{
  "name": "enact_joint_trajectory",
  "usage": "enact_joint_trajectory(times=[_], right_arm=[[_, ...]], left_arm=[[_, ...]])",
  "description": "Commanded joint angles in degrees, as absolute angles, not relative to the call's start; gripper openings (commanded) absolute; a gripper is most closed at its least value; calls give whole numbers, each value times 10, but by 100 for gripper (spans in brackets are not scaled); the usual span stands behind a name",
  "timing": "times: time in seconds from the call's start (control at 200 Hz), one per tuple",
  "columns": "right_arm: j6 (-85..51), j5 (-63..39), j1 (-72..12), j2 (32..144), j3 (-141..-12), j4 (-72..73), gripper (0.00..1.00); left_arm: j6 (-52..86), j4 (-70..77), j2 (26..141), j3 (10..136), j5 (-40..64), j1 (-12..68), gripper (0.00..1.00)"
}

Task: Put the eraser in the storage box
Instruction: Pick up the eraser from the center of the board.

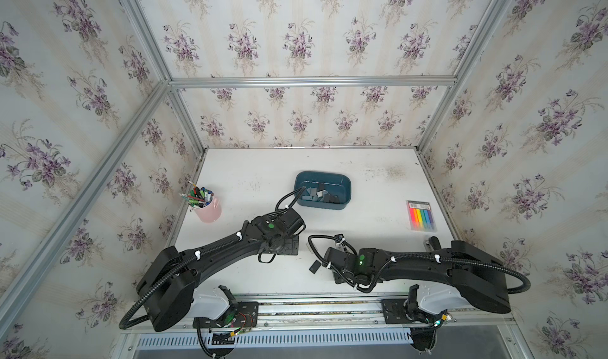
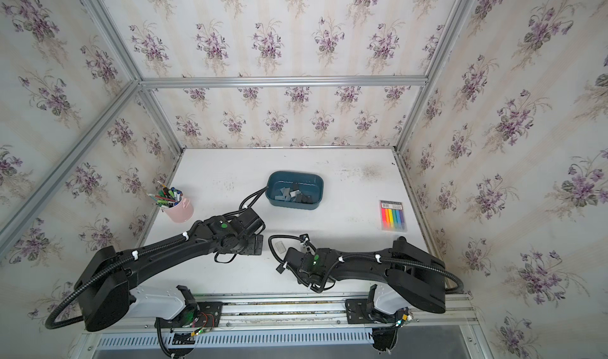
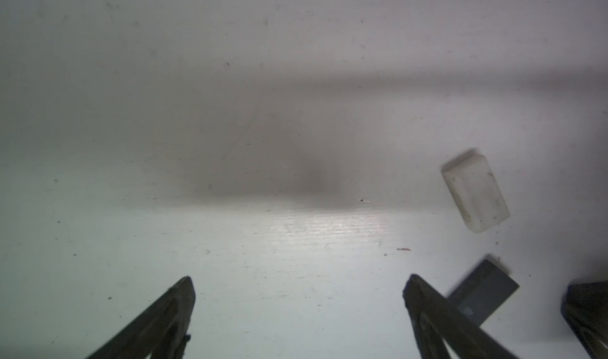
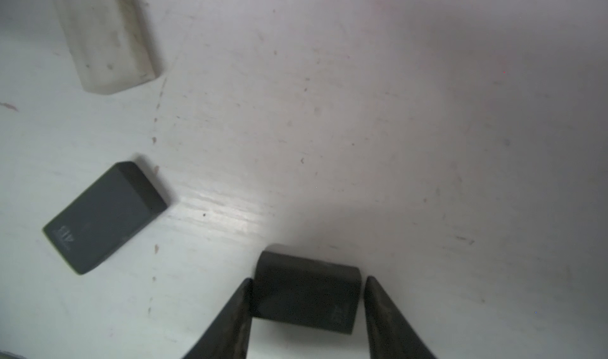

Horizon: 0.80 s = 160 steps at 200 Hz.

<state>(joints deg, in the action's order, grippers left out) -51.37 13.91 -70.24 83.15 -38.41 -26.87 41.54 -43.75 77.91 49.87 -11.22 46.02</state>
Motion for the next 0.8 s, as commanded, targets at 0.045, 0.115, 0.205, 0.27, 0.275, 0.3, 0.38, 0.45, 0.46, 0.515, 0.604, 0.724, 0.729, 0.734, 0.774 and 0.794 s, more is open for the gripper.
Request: enact_joint_trajectory(times=[0.045,0.115,0.205,0.27,0.275,0.3,0.38,0.45,0.46,0.515,0.604,0.724,0.729,0.734,0.774,0.794], right_arm=[[-523,114,-702,838,-380,-275,44],[-523,114,-702,838,-380,-277,42],[-523,116,-702,840,-382,-279,39],[-522,120,-702,840,-388,-284,38],[-522,120,-702,840,-389,-284,38],[-522,122,-701,840,-392,-286,38],[-522,135,-701,834,-403,-297,37],[-515,142,-695,828,-411,-303,37],[-513,143,-695,826,-412,-303,37],[-507,152,-689,822,-420,-311,37],[-493,160,-672,812,-432,-316,37],[-468,162,-644,797,-448,-313,37],[-466,162,-643,796,-449,-313,37],[-465,162,-642,796,-450,-313,37],[-452,166,-633,795,-460,-314,37],[-445,168,-629,795,-465,-316,37]], left_arm=[[377,-379,765,478,-84,461,99],[372,-379,760,473,-95,461,99],[367,-384,758,473,-106,460,99],[364,-388,756,476,-110,460,99],[364,-388,756,477,-110,460,99],[363,-390,754,478,-110,461,99],[358,-385,743,481,-105,460,99],[350,-370,725,474,-95,461,99],[348,-368,722,473,-94,461,99],[339,-353,708,465,-87,460,99],[322,-331,686,448,-81,461,99],[318,-328,679,435,-88,460,99],[318,-328,679,435,-87,460,99],[318,-328,679,434,-87,460,99],[318,-325,679,432,-82,461,99],[318,-323,679,430,-80,461,99]])
